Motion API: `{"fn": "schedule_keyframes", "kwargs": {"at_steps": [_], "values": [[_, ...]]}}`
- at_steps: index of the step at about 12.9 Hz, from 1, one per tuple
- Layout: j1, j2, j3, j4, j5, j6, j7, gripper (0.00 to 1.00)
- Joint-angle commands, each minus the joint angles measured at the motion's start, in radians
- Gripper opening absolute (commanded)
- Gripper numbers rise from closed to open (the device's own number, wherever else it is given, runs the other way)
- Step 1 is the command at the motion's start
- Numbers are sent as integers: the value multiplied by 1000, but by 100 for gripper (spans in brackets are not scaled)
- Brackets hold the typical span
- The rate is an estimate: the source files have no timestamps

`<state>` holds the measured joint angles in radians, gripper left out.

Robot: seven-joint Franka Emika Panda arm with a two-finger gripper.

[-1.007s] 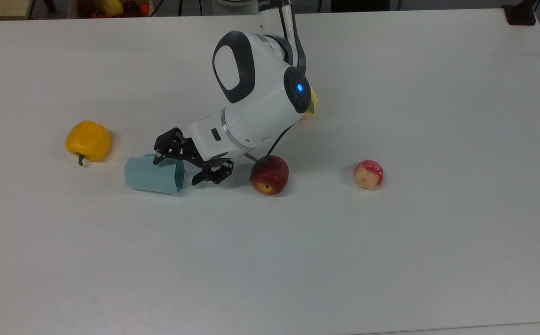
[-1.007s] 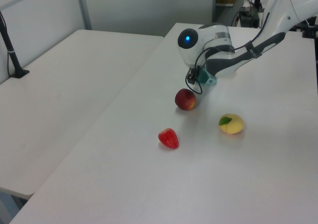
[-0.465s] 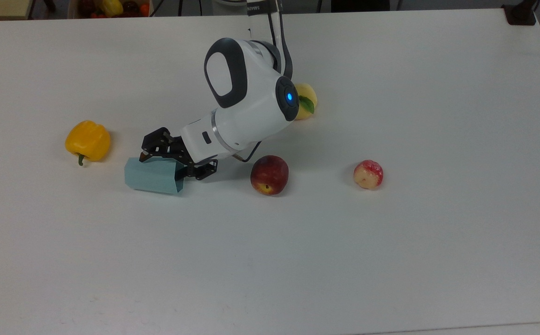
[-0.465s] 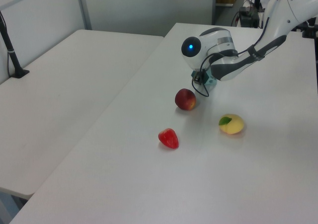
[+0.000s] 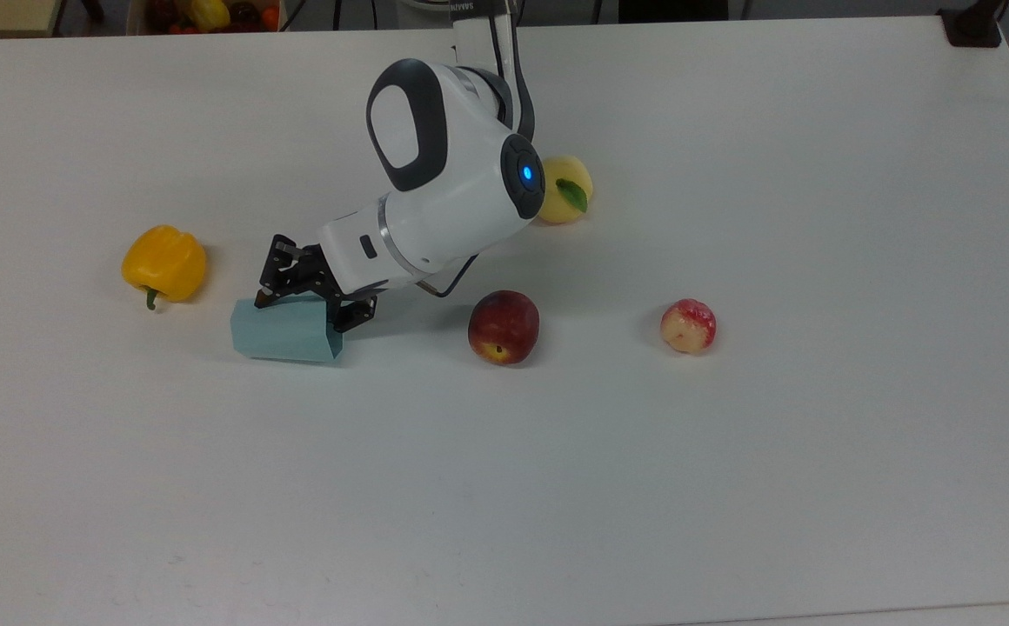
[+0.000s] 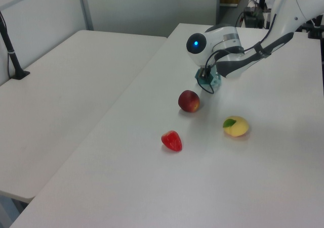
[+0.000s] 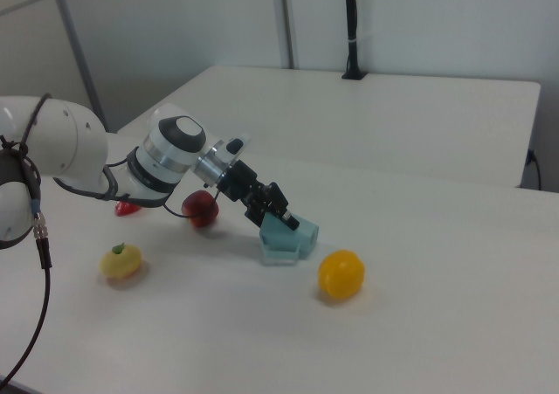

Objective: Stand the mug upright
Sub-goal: 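Close the gripper on the mug's rim and lift it, then rotate the mug upright and carry it toward the yellow peach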

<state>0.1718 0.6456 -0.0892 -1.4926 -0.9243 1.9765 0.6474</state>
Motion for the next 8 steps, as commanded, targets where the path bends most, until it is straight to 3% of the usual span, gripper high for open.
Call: {"fn": "schedule_keyframes", "kwargs": {"at_steps": [1, 4, 8], "values": [[-11, -41, 3, -31, 65, 13, -17, 0], [-32, -89, 0, -23, 183, 13, -139, 0], [-80, -152, -1, 20, 508, 15, -392, 0]]}}
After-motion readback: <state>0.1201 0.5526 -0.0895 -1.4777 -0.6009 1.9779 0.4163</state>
